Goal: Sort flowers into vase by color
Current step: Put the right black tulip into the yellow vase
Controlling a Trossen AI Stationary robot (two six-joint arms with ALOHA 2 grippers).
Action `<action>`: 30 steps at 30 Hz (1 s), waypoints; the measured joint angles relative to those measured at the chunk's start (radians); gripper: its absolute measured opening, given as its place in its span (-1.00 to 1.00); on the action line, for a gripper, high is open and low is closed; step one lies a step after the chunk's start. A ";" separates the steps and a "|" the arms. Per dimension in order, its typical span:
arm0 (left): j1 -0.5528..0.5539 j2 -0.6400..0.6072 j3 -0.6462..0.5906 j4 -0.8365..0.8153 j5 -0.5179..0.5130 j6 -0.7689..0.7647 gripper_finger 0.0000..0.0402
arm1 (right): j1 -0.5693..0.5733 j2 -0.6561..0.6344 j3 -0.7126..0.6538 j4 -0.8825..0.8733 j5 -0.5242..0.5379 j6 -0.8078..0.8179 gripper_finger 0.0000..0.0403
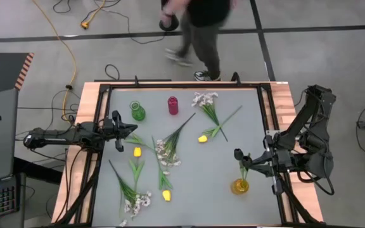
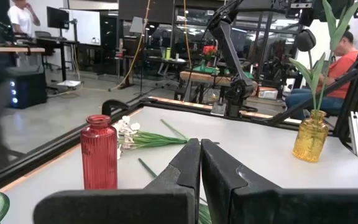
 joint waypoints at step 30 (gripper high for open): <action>0.000 0.000 0.000 0.000 -0.001 0.000 -1.00 | 0.107 -0.029 0.000 -0.032 -0.107 -0.004 -0.22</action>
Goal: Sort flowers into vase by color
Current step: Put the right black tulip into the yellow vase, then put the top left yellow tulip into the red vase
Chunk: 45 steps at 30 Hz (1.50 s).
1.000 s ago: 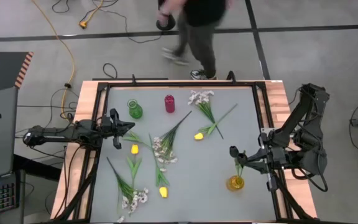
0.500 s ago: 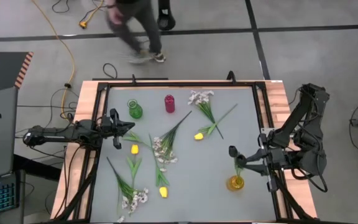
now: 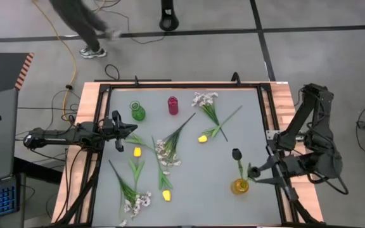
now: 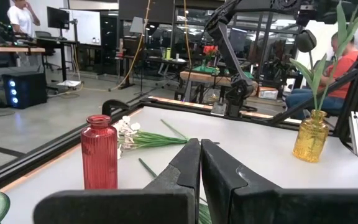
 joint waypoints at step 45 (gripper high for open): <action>0.000 0.000 0.000 0.000 -0.004 0.002 -1.00 | 0.033 -0.098 0.000 -0.599 -0.157 0.707 -0.28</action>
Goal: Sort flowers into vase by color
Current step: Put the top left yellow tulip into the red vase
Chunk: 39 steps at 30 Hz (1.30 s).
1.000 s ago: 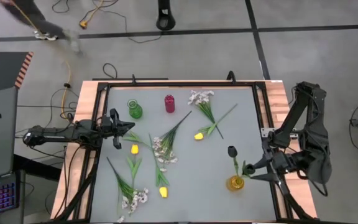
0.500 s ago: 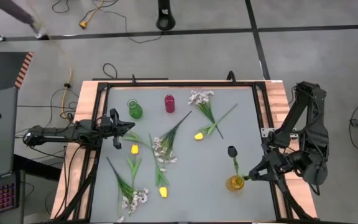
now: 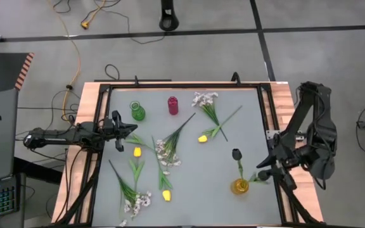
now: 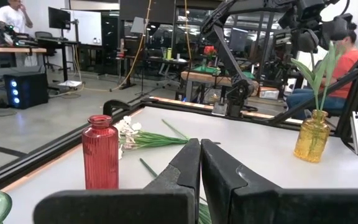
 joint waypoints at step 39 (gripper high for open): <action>0.000 0.031 0.042 0.000 -0.038 -0.032 -0.69 | -0.631 -0.135 0.000 -0.098 0.008 -0.419 -0.28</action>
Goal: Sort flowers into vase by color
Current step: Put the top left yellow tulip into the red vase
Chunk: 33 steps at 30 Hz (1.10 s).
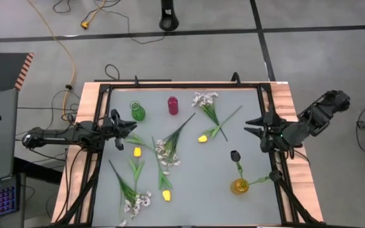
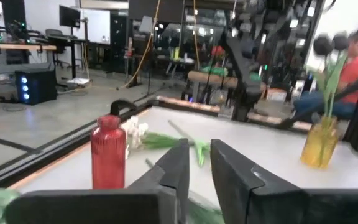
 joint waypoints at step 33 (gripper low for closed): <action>-0.001 0.523 0.271 -0.311 0.517 -0.845 -0.62 | -0.134 0.128 0.000 0.007 -0.003 -0.003 -0.28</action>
